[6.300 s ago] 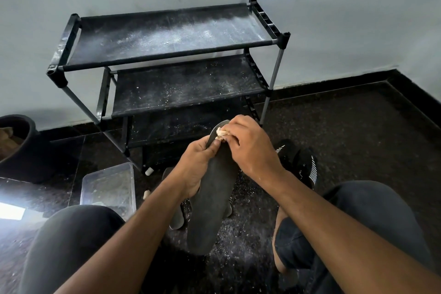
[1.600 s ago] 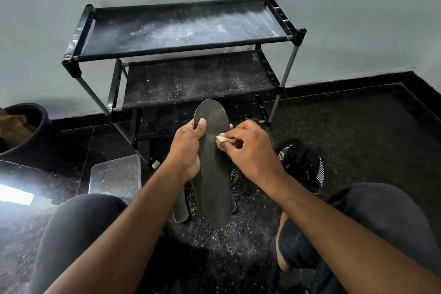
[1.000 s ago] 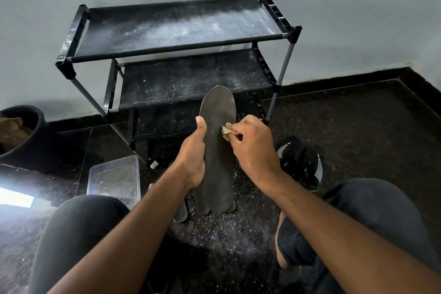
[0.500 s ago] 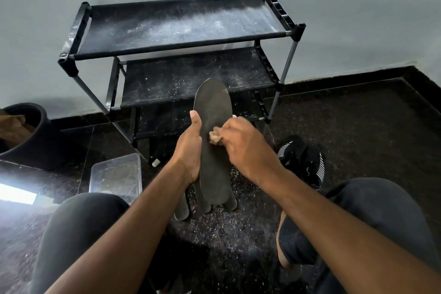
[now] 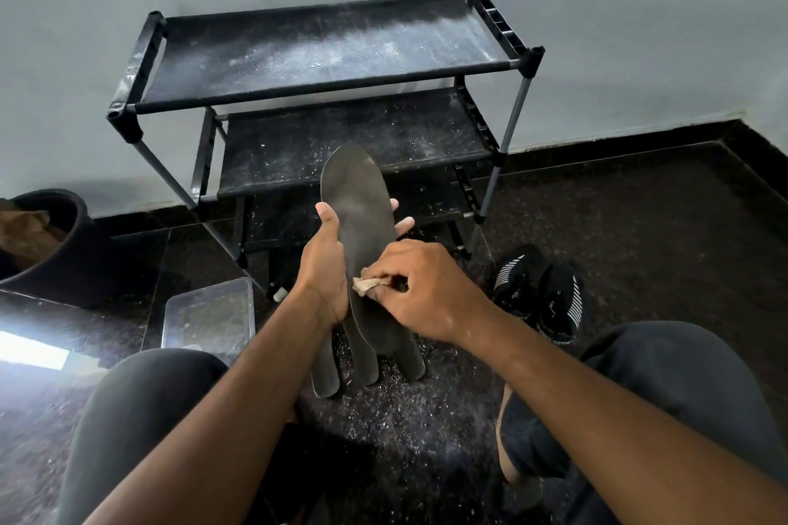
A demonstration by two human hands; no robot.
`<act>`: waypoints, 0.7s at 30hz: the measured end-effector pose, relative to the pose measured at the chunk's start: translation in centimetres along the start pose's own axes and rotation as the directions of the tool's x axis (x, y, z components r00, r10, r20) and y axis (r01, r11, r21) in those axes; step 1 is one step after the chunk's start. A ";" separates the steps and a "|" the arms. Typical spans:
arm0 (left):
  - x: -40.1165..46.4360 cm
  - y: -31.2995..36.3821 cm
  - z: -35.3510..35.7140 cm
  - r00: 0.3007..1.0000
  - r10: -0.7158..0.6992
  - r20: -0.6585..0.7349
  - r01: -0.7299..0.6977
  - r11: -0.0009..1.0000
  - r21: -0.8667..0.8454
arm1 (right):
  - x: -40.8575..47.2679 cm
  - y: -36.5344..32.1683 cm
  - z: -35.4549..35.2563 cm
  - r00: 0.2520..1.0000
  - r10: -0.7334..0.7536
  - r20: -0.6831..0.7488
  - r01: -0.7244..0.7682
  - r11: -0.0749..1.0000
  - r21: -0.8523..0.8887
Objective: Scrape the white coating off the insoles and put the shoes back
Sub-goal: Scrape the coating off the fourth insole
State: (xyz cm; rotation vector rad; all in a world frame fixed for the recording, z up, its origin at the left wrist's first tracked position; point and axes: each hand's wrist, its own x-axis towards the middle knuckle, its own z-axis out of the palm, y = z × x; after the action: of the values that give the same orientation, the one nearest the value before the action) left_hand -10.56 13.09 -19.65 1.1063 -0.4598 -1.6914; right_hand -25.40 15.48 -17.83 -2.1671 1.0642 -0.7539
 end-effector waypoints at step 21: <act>0.3 -3.0 0.8 0.967 0.018 -0.254 0.065 0.946 0.317 | 0.7 3.5 0.2 0.781 0.568 -0.261 -0.513 0.821 0.252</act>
State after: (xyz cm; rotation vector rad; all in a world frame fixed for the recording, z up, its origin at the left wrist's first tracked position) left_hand -12.88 13.89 -21.64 1.5521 -0.5741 -1.4986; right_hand -26.61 13.16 -20.35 -1.4916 1.6383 -0.8947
